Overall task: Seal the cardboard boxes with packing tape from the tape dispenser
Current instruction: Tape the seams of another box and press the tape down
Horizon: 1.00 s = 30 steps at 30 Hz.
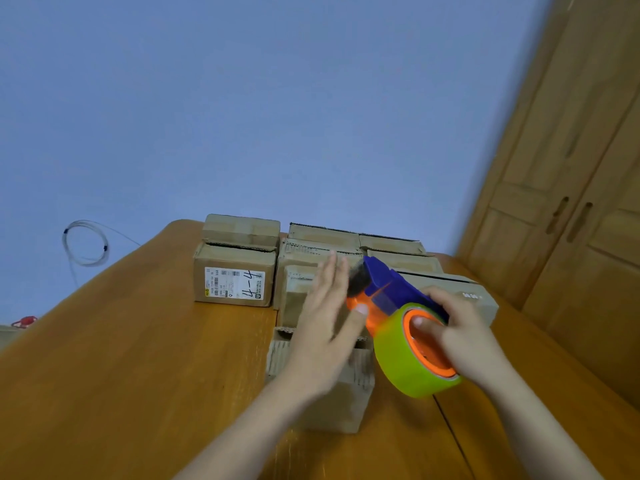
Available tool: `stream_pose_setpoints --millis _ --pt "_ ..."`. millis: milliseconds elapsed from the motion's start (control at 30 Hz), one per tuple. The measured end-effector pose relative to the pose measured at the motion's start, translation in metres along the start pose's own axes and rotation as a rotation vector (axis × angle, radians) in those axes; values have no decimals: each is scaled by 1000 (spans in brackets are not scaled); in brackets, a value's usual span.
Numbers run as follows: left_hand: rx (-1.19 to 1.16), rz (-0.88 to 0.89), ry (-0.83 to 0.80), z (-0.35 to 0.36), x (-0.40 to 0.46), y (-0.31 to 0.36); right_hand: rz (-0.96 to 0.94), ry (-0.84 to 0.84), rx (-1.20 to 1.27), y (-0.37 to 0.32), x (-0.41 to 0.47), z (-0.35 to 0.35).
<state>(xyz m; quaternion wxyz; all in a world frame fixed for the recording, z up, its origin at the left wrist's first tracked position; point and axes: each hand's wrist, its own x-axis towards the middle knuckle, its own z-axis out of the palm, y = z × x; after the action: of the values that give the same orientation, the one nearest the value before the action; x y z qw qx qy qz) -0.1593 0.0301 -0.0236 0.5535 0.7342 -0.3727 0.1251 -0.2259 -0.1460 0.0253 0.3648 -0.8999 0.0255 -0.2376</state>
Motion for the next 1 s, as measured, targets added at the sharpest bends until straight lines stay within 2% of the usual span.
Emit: stream_pose_setpoints --millis 67,233,300,367,400,433,533,600,700,900,1000 --pt "166 40 -34 4 3 0 -16 19 15 -3 -3 5" --pt "514 61 9 -2 2 -4 -54 48 -35 -9 -10 10" --pt "408 50 -8 -5 10 -6 -60 57 -36 -8 -10 8" --pt "2 -173 -52 -7 26 2 -49 55 -10 -8 -9 6" --pt "-197 -319 -36 -9 34 8 -36 48 2 -6 -9 6" --pt "-364 -393 0 -12 35 13 -22 39 9 -4 -8 7" --pt "-608 -395 113 -26 23 20 12 20 25 3 -10 9" --pt "-617 -397 230 -41 20 18 31 28 51 7 -12 6" --pt "-522 -361 322 -46 23 11 49 19 90 11 -14 2" --pt "-376 -236 266 -34 16 9 11 15 97 9 -15 5" --pt "-228 -164 227 -27 13 5 -36 33 96 7 -15 5"
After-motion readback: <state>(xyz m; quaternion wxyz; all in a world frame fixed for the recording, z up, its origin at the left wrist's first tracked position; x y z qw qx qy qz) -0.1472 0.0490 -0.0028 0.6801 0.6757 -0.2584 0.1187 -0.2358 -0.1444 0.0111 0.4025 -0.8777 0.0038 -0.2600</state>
